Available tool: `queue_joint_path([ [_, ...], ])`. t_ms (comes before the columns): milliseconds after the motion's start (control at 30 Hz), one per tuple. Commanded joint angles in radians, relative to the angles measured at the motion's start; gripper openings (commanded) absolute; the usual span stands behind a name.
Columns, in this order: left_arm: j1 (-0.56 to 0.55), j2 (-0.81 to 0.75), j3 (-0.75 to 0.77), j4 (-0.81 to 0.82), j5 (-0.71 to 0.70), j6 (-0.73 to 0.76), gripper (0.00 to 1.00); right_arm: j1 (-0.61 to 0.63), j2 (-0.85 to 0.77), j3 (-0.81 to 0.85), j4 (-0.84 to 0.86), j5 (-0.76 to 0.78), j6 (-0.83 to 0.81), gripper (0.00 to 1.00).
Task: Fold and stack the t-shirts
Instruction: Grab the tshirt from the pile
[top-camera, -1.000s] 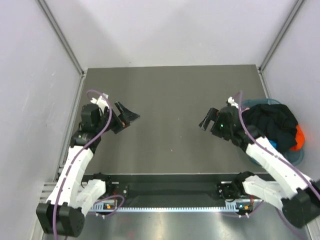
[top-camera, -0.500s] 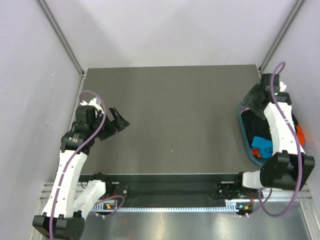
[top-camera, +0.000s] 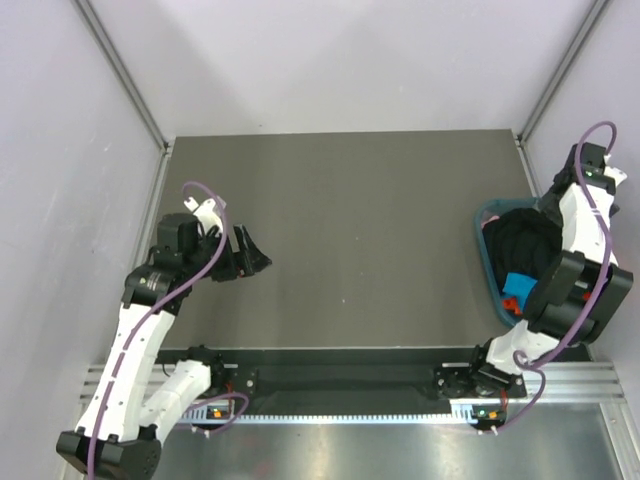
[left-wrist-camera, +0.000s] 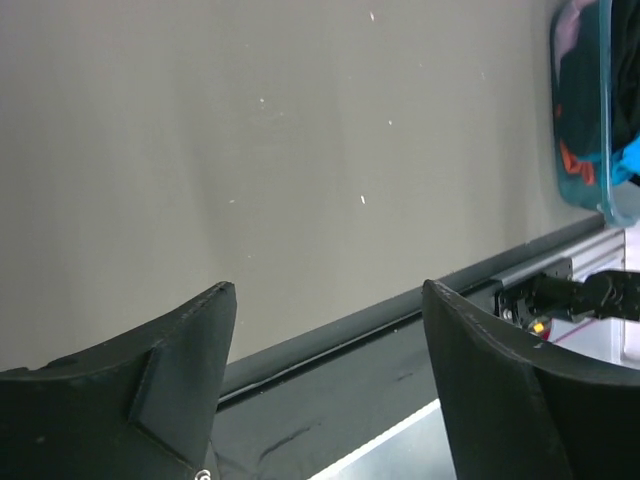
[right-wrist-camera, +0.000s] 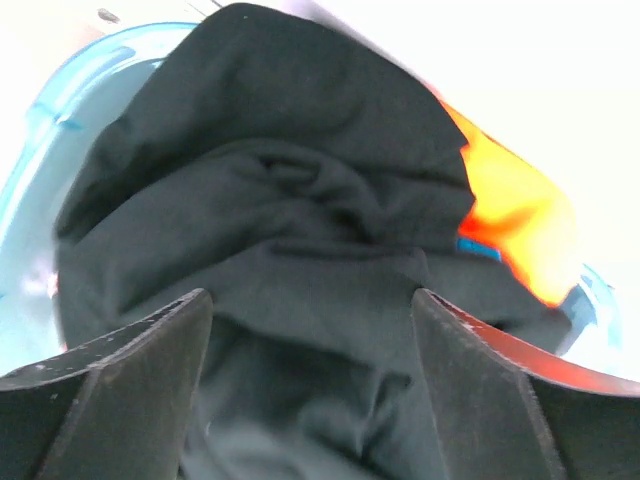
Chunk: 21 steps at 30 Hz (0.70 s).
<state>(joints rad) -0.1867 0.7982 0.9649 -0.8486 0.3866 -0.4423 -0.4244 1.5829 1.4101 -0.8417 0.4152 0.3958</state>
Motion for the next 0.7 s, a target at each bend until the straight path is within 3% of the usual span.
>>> queue_joint_path([
  [0, -0.01, 0.03, 0.023, 0.062, 0.052, 0.033, 0.79, -0.022, 0.06, 0.064, 0.082, 0.039, -0.052, 0.8],
  [133, -0.01, 0.074, 0.055, 0.066, 0.067, 0.034, 0.68, -0.02, 0.126, 0.092, 0.09, -0.003, -0.031, 0.61],
  [167, -0.01, 0.082, 0.06, 0.063, 0.074, 0.034, 0.63, -0.019, 0.129, 0.092, 0.093, -0.003, -0.029, 0.5],
  [233, -0.01, 0.096, 0.069, 0.062, 0.078, 0.034, 0.59, -0.019, 0.126, 0.09, 0.101, 0.0, -0.035, 0.38],
  [267, -0.01, 0.099, 0.07, 0.062, 0.083, 0.034, 0.58, -0.017, 0.126, 0.092, 0.098, -0.001, -0.046, 0.19],
  [333, -0.01, 0.105, 0.072, 0.059, 0.081, 0.034, 0.5, -0.005, 0.117, 0.142, 0.057, 0.0, -0.058, 0.0],
  [467, -0.022, 0.119, 0.092, 0.037, 0.052, 0.048, 0.3, 0.134, 0.025, 0.292, -0.009, 0.14, -0.069, 0.0],
  [500, -0.022, 0.121, 0.097, 0.034, 0.045, 0.051, 0.3, 0.134, 0.025, 0.293, -0.023, 0.166, -0.064, 0.0],
  [667, -0.04, 0.122, 0.113, 0.02, 0.018, 0.06, 0.29, 0.427, -0.053, 0.599, -0.091, 0.284, -0.074, 0.0],
])
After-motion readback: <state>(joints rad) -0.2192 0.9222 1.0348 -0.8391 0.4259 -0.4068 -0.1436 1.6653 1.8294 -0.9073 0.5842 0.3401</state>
